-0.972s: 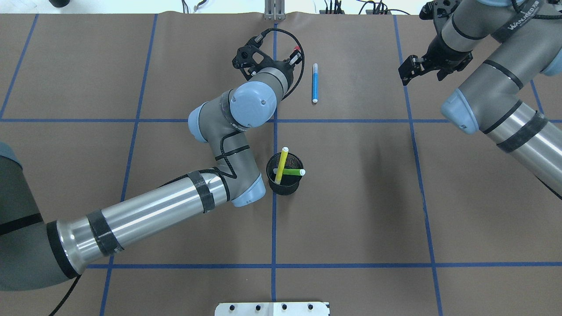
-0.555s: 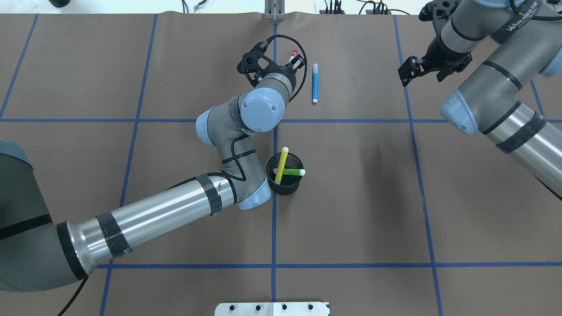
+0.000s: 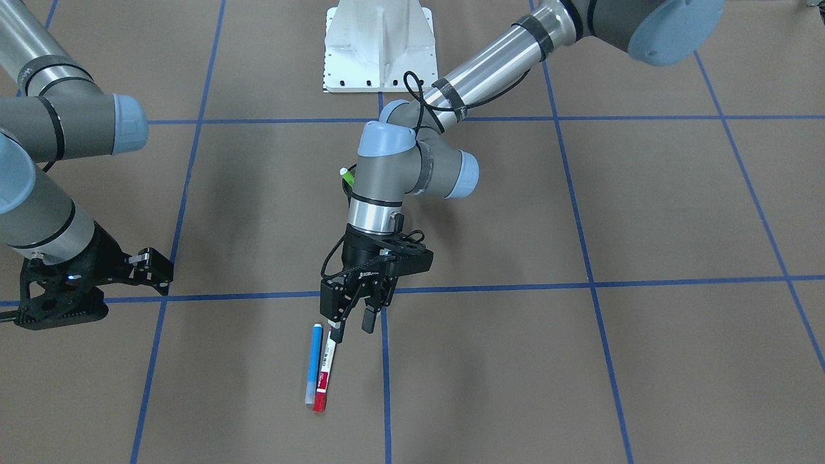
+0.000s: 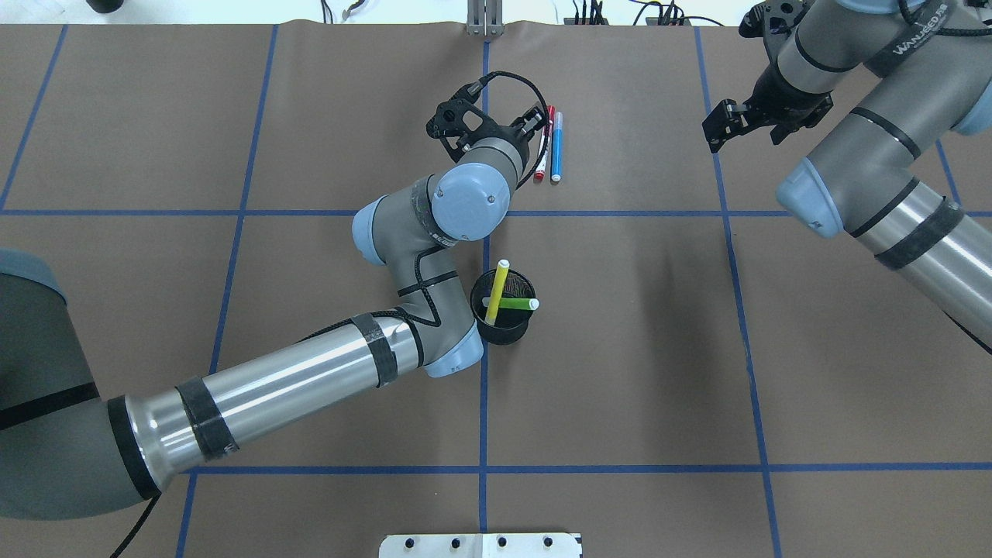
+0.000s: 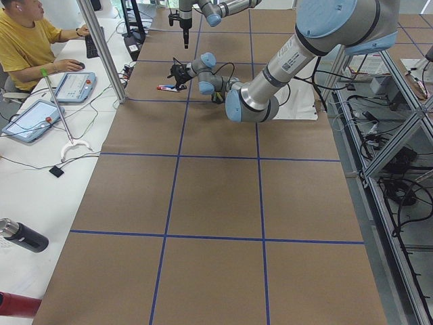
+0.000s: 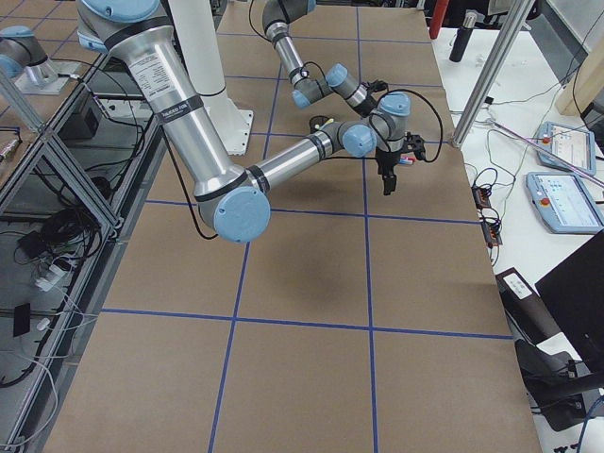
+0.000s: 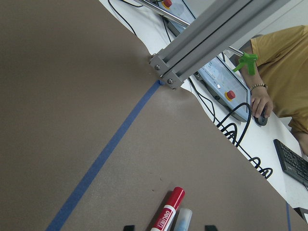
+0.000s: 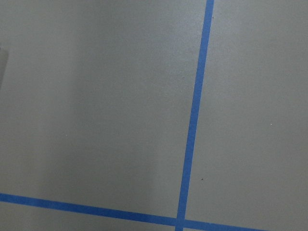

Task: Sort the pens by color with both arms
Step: 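Lower the red-capped marker beside the blue marker and release it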

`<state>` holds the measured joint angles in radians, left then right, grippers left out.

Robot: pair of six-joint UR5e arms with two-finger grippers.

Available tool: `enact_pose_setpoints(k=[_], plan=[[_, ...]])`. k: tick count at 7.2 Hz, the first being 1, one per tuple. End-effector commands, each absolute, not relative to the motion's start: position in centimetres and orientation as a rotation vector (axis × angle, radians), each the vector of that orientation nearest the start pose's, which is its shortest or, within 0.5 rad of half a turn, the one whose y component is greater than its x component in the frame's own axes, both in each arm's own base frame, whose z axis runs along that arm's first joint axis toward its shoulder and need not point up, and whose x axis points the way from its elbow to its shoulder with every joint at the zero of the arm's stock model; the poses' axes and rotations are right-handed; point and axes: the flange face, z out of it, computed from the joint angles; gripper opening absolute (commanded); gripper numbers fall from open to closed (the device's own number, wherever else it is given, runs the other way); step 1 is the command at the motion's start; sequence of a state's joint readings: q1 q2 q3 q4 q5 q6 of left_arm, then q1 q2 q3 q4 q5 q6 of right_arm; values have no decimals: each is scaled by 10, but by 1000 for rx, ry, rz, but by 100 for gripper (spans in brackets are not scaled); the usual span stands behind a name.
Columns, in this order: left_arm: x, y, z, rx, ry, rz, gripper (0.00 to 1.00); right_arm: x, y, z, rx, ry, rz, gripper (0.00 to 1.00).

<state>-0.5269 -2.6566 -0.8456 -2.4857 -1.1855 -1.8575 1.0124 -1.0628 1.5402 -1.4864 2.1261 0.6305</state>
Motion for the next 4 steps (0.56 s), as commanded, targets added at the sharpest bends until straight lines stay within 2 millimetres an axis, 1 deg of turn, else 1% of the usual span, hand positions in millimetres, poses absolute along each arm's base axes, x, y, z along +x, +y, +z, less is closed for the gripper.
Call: enact_pose_setpoints(k=[1,2,3,4], plan=[[646,-573,132,533,1284,-823,99,-294,-623,370,155,-757,-88,99],[636,-569,119,525,1258,-779,99,-294,-622,365,160,-763,-86,100],[622,-569,107,454,1220,-720,99,-294,-622,358,162,-773,-74,100],[602,-562,103,412,1187,-624,99,-294,-623,347,170,-784,-66,100]])
